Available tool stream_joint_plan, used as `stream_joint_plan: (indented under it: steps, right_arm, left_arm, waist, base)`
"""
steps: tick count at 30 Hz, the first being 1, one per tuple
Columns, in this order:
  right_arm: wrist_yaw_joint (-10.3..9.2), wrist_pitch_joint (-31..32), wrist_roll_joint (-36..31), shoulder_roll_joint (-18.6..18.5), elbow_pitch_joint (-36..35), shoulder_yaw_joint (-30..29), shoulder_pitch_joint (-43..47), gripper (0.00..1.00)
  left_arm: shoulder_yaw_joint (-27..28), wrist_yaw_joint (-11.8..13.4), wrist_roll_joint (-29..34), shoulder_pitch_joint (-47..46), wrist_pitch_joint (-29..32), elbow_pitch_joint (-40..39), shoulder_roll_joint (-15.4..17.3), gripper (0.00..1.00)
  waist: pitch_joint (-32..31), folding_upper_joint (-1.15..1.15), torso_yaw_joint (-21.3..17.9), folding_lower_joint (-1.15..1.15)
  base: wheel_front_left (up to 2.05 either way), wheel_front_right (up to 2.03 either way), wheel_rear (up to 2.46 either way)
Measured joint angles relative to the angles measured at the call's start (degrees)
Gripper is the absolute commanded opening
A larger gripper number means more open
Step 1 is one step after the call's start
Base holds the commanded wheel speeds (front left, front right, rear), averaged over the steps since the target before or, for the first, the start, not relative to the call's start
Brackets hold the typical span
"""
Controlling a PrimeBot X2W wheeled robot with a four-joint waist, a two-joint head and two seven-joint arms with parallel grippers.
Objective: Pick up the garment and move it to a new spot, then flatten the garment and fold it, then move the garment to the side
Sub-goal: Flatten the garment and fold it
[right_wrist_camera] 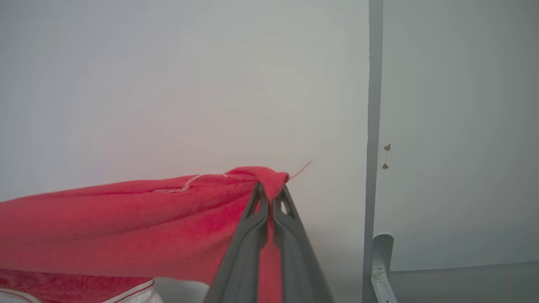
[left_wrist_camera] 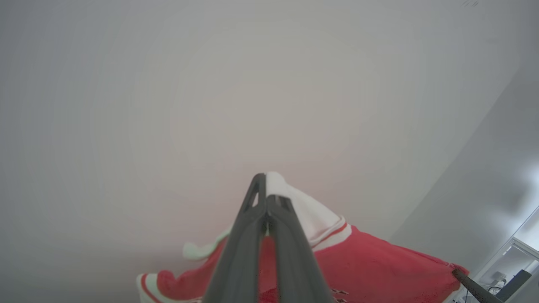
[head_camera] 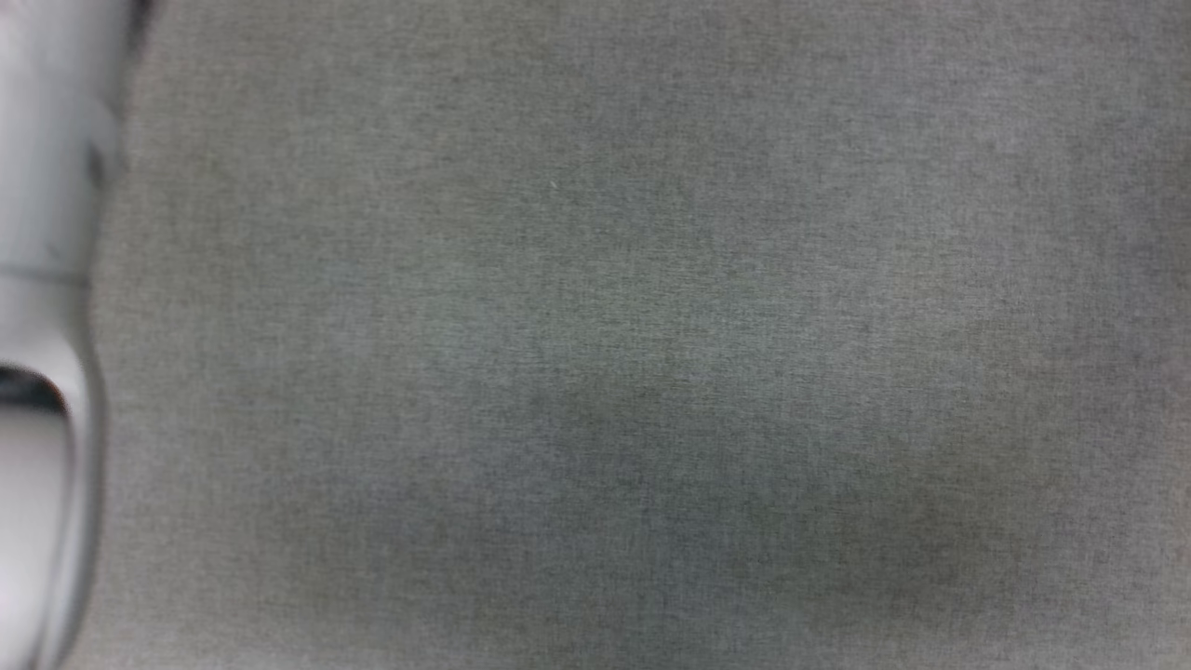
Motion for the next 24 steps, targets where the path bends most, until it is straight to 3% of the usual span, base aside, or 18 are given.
stream_joint_plan:
  steps: [7, 12, 17, 24]
  right_arm:
    - [-0.01, 2.81, 7.61, -4.94, -10.88, 6.03, 13.85, 0.00]
    - [-0.02, 5.24, 14.28, -10.17, -22.52, 9.76, 28.66, 0.00]
    - [-0.02, 7.71, 19.98, -16.14, -34.34, 11.36, 44.82, 0.00]
    - [-0.02, 12.61, 25.05, -21.73, -47.17, 10.84, 63.97, 0.00]
  left_arm:
    - [-3.97, 0.00, -8.82, 15.45, 0.94, -13.07, 2.08, 0.00]
    - [-6.82, 0.00, -13.17, 29.56, -0.36, -23.45, 5.90, 0.00]
    - [-9.68, 0.00, -13.76, 43.03, -2.01, -31.99, 10.22, 0.00]
    - [-9.26, 0.00, -12.73, 59.66, -2.94, -39.97, 14.04, 0.00]
  waist:
    - [-1.48, 0.00, 1.07, 0.00]
    - [-3.72, 0.00, 1.27, 0.00]
    - [-6.65, 0.00, 1.29, 0.00]
    - [-11.37, 0.00, 0.92, 0.00]
  base:
    - [0.00, 0.00, 0.00]
    - [0.00, 0.00, 0.00]
    - [0.00, 0.00, 0.00]
    - [0.00, 0.00, 0.00]
